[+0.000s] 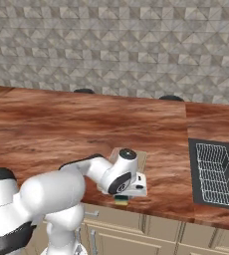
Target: Pick up the sponge from the counter and clean the cutting board by briefly scrubbing or pressing down on the cutting board. Once finished, release the sponge.
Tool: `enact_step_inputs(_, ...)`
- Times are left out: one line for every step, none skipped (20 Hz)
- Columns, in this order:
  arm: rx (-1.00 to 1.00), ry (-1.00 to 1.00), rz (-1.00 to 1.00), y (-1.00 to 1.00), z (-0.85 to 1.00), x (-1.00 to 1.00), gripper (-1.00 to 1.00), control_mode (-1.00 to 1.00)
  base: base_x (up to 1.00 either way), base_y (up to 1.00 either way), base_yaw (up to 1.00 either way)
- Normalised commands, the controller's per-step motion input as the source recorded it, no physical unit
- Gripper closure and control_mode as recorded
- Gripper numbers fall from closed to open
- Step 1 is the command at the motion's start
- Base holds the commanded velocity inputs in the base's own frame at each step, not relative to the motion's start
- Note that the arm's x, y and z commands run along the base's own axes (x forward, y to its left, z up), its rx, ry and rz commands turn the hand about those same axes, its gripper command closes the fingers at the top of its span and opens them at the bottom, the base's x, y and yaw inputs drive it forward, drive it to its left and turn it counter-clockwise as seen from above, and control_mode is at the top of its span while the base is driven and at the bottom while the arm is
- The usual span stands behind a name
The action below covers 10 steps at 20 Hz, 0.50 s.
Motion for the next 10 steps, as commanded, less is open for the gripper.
enact_step_inputs(-0.01,0.0,0.0,0.46,0.0,0.0,1.0,-1.0,0.0,0.0,0.0)
enact_step_inputs(-0.02,0.0,0.0,0.53,0.0,0.0,1.0,-1.0,0.0,0.0,0.0)
enact_step_inputs(-0.03,0.0,0.0,0.46,0.0,0.0,1.0,-1.0,0.0,0.0,0.0)
enact_step_inputs(-0.03,0.0,0.0,0.42,0.0,0.04,1.0,-1.0,0.0,0.0,0.0)
enact_step_inputs(-0.03,0.0,0.0,0.26,0.02,0.16,1.0,-1.0,0.0,0.0,0.0)
enact_step_inputs(-0.04,-0.01,0.0,0.09,0.07,0.15,1.0,-1.0,0.0,0.0,0.0)
enact_step_inputs(-0.03,0.0,0.0,0.0,0.17,0.19,1.0,-1.0,0.0,0.0,0.0)
enact_step_inputs(-0.01,0.0,0.0,0.0,0.16,0.19,1.0,-1.0,0.0,0.0,0.0)
enact_step_inputs(-0.01,0.0,0.0,0.0,0.21,0.24,1.0,-1.0,0.0,0.0,0.0)
enact_step_inputs(-0.01,0.0,0.0,0.0,0.19,0.26,1.0,-1.0,0.0,0.0,0.0)
